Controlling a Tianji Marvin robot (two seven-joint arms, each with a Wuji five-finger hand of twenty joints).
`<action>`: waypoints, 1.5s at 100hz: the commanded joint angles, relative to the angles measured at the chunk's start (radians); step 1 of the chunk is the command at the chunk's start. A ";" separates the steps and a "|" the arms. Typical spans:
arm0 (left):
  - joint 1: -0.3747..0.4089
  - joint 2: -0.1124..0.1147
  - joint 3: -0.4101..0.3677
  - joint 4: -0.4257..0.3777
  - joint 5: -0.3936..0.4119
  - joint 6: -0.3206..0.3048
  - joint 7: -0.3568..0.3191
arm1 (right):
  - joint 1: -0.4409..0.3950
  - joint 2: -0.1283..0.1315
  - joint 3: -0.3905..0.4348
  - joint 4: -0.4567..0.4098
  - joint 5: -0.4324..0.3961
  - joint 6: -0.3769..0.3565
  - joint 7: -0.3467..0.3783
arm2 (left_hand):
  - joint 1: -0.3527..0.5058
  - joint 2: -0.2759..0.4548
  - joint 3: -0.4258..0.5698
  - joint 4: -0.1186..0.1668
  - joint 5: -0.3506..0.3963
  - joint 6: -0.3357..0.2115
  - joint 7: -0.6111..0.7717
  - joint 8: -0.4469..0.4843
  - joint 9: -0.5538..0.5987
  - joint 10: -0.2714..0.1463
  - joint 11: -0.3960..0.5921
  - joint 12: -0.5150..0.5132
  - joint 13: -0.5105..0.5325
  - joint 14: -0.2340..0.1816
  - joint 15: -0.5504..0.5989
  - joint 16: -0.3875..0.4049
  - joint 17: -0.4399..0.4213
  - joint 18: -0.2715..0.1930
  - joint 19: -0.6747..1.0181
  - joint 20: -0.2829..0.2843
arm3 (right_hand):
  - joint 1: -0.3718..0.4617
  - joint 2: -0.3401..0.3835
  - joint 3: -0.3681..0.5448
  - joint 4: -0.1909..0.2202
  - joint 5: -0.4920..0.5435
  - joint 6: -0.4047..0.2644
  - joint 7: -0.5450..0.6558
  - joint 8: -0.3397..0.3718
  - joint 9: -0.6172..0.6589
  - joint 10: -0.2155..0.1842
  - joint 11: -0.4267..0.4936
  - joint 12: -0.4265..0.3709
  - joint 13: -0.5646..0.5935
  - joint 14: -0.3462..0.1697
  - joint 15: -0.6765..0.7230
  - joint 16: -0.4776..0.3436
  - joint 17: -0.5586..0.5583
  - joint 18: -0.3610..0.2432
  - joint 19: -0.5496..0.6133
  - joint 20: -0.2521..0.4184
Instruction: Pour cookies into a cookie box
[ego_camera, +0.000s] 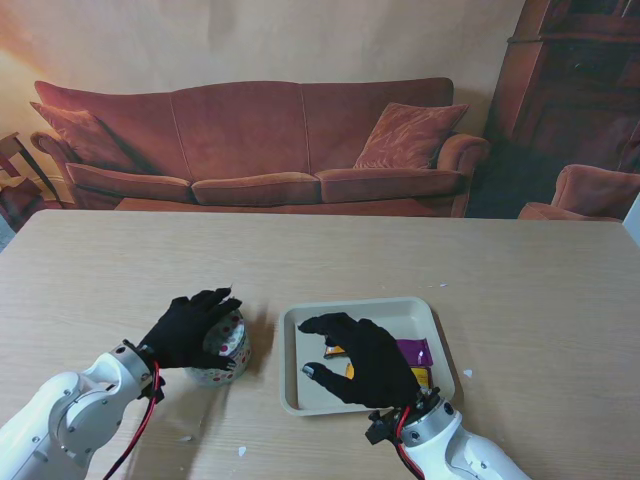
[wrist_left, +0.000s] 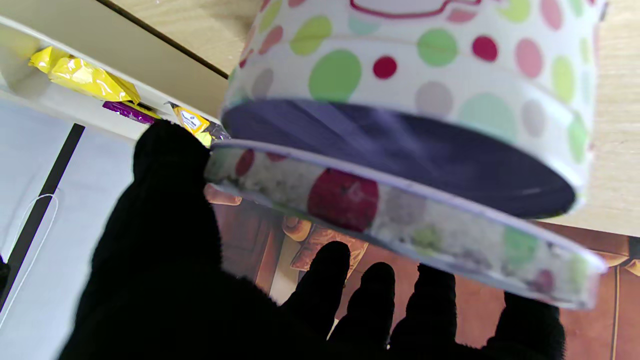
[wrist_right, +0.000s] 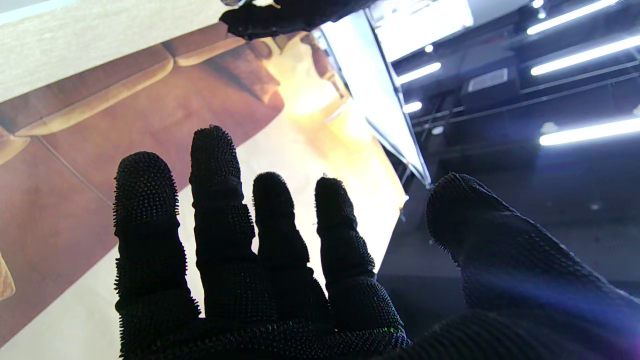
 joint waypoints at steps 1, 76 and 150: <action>0.008 -0.002 -0.012 -0.021 -0.001 -0.005 -0.006 | -0.006 -0.005 -0.002 -0.004 0.002 0.004 0.014 | 0.085 0.052 0.219 0.023 0.005 0.011 0.001 -0.007 0.016 0.013 -0.003 0.009 0.056 -0.011 0.078 0.050 0.054 -0.113 0.242 0.069 | 0.011 0.031 -0.030 0.027 -0.020 0.015 -0.014 0.006 -0.005 -0.006 -0.015 -0.004 -0.013 -0.001 -0.033 -0.003 -0.012 0.010 -0.001 0.014; 0.006 0.002 -0.263 0.030 0.081 -0.060 0.054 | -0.007 -0.003 0.000 -0.006 0.005 0.010 0.025 | 0.082 0.056 0.177 0.016 0.035 0.003 0.015 -0.012 0.052 0.017 0.003 0.008 0.087 -0.002 0.088 0.047 0.064 -0.096 0.248 0.056 | 0.013 0.031 -0.031 0.028 -0.049 0.028 -0.001 0.000 -0.010 -0.005 -0.015 -0.005 -0.014 -0.002 -0.034 -0.004 -0.013 0.010 -0.003 0.014; -0.101 0.016 -0.193 0.357 0.126 0.022 0.217 | 0.005 -0.001 -0.009 0.005 0.012 0.020 0.046 | 0.092 0.079 0.038 0.013 0.051 0.009 0.236 0.191 0.019 0.014 0.163 0.007 0.127 0.003 0.123 0.071 0.074 -0.090 0.309 0.066 | 0.014 0.030 -0.028 0.027 -0.032 0.029 0.008 0.009 -0.018 -0.004 -0.011 -0.006 -0.020 -0.002 -0.036 -0.005 -0.016 0.007 -0.006 0.014</action>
